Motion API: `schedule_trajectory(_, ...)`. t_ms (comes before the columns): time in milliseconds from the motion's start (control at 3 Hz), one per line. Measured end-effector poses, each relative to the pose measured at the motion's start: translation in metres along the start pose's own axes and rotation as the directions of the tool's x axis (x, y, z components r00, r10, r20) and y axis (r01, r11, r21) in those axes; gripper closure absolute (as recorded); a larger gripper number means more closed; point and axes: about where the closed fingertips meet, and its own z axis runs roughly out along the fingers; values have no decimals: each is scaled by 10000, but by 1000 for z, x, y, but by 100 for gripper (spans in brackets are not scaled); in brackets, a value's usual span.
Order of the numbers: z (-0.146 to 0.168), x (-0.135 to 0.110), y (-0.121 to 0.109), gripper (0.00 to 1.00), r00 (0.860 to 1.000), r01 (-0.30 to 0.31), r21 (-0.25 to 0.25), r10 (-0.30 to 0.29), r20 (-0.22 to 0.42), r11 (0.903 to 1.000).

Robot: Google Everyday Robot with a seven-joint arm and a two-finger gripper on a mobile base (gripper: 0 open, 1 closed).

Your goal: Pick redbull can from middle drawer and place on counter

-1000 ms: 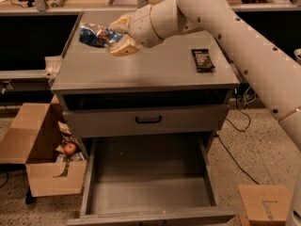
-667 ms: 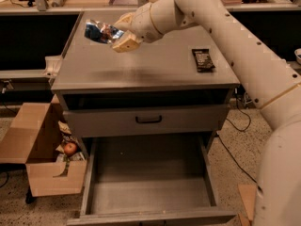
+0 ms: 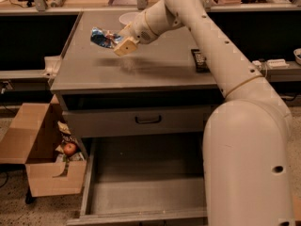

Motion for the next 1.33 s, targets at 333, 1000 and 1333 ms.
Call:
schedule_trajectory(333,18,13,-7,100,9975,-673,-188,669,-234,9976)
schedule_trajectory(1000,18,14,-8,59,9972,-720,-176,716,-235,9973)
schedule_trajectory(1333,18,14,-8,28,9972,-720,-177,716,-236,9972)
